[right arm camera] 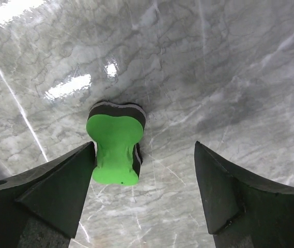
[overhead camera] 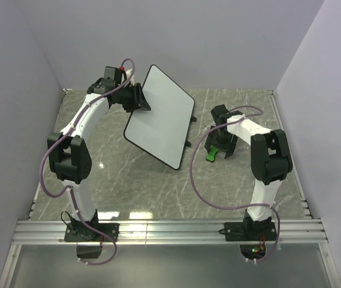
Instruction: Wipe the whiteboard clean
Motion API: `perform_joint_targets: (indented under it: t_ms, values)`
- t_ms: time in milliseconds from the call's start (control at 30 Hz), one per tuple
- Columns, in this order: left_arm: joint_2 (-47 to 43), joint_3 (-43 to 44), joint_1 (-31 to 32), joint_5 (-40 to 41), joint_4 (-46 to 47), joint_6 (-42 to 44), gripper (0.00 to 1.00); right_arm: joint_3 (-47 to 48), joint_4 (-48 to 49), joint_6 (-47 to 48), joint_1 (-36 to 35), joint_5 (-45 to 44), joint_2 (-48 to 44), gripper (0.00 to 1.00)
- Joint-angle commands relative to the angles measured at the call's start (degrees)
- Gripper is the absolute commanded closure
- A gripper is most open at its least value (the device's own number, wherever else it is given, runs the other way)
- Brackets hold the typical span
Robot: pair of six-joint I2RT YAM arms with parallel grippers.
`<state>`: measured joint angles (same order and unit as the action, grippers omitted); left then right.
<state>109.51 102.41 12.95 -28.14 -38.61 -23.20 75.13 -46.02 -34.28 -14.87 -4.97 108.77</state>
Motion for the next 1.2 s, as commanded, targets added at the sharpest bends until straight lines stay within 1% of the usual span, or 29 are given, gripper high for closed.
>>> perform_joint_targets:
  t_ms: [0, 67, 133, 267, 300, 333, 367, 667, 767, 933, 1167]
  values:
    - [-1.5, 4.1, 0.8, -0.6, 0.6, 0.9, 0.51, 3.4, -1.8, 1.1, -0.2, -2.5, -3.6, 0.16]
    - [-1.9, 4.3, 0.8, -0.5, 0.9, 0.8, 0.45, 4.3, -2.1, 1.2, -0.2, -2.8, -3.9, 0.15]
    - [-2.5, 4.5, 0.8, -0.1, 1.2, 0.6, 0.44, 4.9, -2.2, 1.3, -0.1, -3.4, -4.8, 0.15]
    - [-3.1, 4.6, 0.8, 1.3, 1.4, 0.4, 0.36, 6.4, -2.4, 1.1, -0.2, -3.4, -5.9, 0.15]
    - [-3.3, 4.6, 0.8, 1.7, 1.3, 0.4, 0.33, 6.6, -2.4, 1.0, -0.2, -3.4, -6.2, 0.15]
    - [-3.4, 4.6, 0.8, 2.1, 1.3, 0.5, 0.27, 6.9, -2.5, 1.0, -0.2, -3.5, -6.3, 0.15]
    - [-3.6, 4.7, 0.8, 3.4, 1.2, 0.5, 0.25, 7.3, -2.6, 0.9, -0.2, -3.6, -6.4, 0.15]
    - [-4.9, 4.2, 0.7, 6.5, 1.6, 0.3, 0.22, 6.6, -2.4, 0.9, -0.1, -4.0, -7.4, 0.15]
    - [-5.5, 4.1, 0.7, 8.5, 1.6, 0.6, 0.22, 5.7, -2.1, 0.7, -0.1, -4.3, -8.4, 0.15]
    - [-6.9, 4.2, 0.1, 14.1, 1.4, 1.0, 0.20, 4.9, -1.8, 1.4, -0.2, -4.7, -10.5, 0.15]
    - [-10.7, 1.6, -2.1, 17.7, 3.4, -0.4, 0.17, 4.8, 0.2, 2.9, -0.2, -3.8, -14.9, 0.14]
